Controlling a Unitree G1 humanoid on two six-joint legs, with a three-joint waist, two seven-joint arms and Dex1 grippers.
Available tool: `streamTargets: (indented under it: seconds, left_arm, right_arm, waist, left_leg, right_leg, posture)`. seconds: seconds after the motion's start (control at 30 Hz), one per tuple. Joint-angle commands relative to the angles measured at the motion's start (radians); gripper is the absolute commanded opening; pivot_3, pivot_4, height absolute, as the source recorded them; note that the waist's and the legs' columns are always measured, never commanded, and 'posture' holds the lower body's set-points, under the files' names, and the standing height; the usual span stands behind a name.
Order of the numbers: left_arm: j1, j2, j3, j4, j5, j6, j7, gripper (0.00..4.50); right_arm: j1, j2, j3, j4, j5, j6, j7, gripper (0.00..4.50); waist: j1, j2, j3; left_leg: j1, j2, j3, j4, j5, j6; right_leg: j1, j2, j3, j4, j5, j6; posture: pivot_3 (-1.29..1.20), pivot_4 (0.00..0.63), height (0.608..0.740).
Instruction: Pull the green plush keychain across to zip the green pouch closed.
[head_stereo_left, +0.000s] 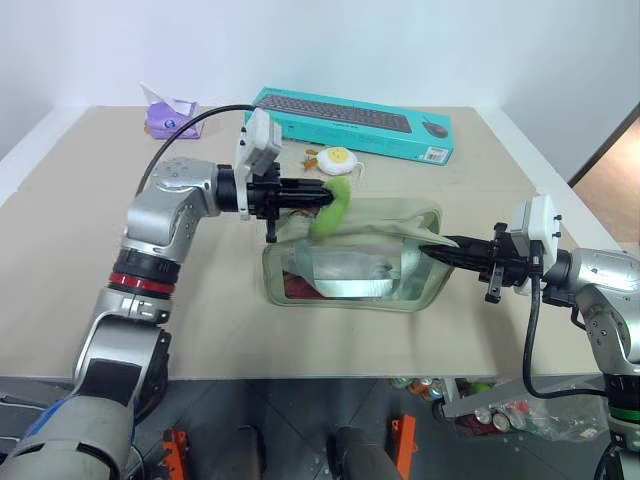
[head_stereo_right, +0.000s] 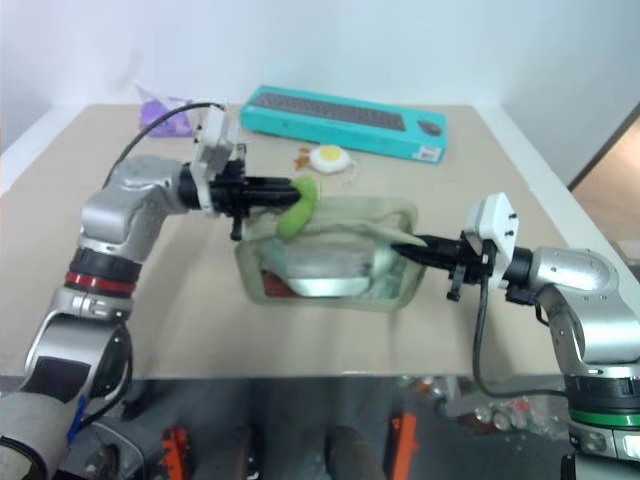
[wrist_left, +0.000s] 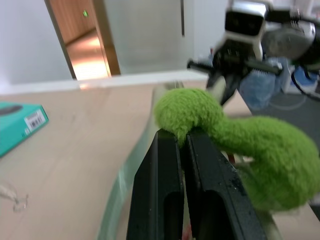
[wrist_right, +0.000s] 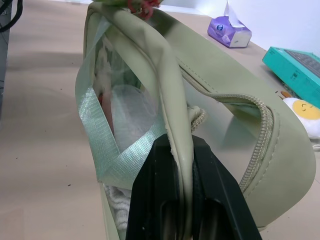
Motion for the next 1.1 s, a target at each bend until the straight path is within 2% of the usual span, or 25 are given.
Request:
streamTargets:
  seconds: [0.03, 0.2, 0.33, 0.6, 0.77, 0.8, 1.0, 1.1]
  left_arm:
    - [-0.019, 0.018, -0.001, -0.019, 0.008, -0.008, -0.022, 0.89]
    - [-0.045, 0.04, 0.001, -0.006, 0.019, -0.018, -0.052, 2.66]
    - [-0.043, 0.096, 0.001, -0.013, 0.028, -0.042, -0.113, 4.0]
    - [-0.025, 0.208, 0.06, -0.026, 0.021, -0.035, -0.102, 4.0]
    - [0.063, 0.26, 0.126, -0.121, -0.03, 0.049, -0.051, 4.0]
    - [0.118, 0.267, 0.142, -0.169, -0.047, 0.075, -0.032, 4.0]
    - [0.362, 0.226, 0.177, -0.413, -0.122, 0.164, 0.104, 4.0]
    - [0.426, 0.184, 0.179, -0.473, -0.134, 0.173, 0.187, 4.0]
  right_arm:
    - [-0.009, 0.001, -0.012, -0.014, 0.003, -0.018, -0.004, 0.0]
    - [-0.018, 0.005, -0.004, -0.009, -0.001, -0.024, -0.002, 0.0]
    - [-0.022, 0.007, -0.002, -0.002, -0.004, -0.031, 0.001, 0.0]
    - [-0.026, 0.006, 0.0, 0.009, -0.01, -0.04, 0.01, 0.0]
    - [-0.035, 0.008, 0.004, 0.023, -0.014, -0.048, 0.019, 0.0]
    - [-0.038, 0.008, 0.006, 0.026, -0.014, -0.05, 0.022, 0.0]
    - [-0.054, 0.008, 0.017, 0.048, -0.017, -0.063, 0.03, 0.0]
    - [-0.059, 0.01, 0.022, 0.054, -0.019, -0.066, 0.034, 0.0]
  waist:
    - [0.0, 0.0, 0.0]
    - [0.0, 0.0, 0.0]
    - [-0.002, 0.0, 0.0]
    - [-0.002, 0.0, 0.0]
    - [-0.001, 0.0, 0.0]
    - [-0.001, 0.001, 0.0]
    - [0.0, 0.0, 0.0]
    - [0.0, 0.0, 0.0]
  left_leg:
    - [0.0, 0.0, 0.0, 0.0, 0.0, 0.0]
    - [0.0, 0.0, 0.0, 0.0, 0.0, 0.0]
    - [0.0, 0.0, 0.0, 0.0, 0.0, 0.0]
    - [0.0, 0.001, 0.0, 0.0, 0.0, 0.0]
    - [0.0, 0.002, 0.0, 0.0, 0.0, 0.0]
    - [0.0, 0.002, 0.0, 0.0, 0.0, 0.0]
    - [0.0, 0.003, 0.0, 0.0, 0.0, 0.0]
    - [0.001, 0.003, 0.0, 0.001, 0.0, 0.0]
  right_leg:
    - [0.0, 0.0, 0.0, 0.0, 0.0, 0.0]
    - [0.0, 0.0, 0.0, 0.0, 0.0, 0.0]
    - [0.0, 0.0, 0.0, 0.0, 0.0, 0.0]
    - [0.0, 0.0, 0.0, 0.0, 0.0, -0.001]
    - [0.0, 0.001, -0.001, 0.0, 0.0, -0.001]
    - [0.0, 0.001, -0.001, 0.0, 0.0, -0.001]
    - [0.0, 0.001, -0.001, 0.001, 0.001, -0.003]
    - [0.001, 0.001, -0.001, 0.001, 0.002, -0.002]
  posture:
    - [0.0, 0.15, 0.74]
    - [0.0, 0.15, 0.74]
    - [0.0, 0.15, 0.74]
    - [0.0, 0.15, 0.74]
    - [0.0, 0.15, 0.74]
    - [0.0, 0.15, 0.74]
    - [0.0, 0.15, 0.74]
    - [0.0, 0.15, 0.74]
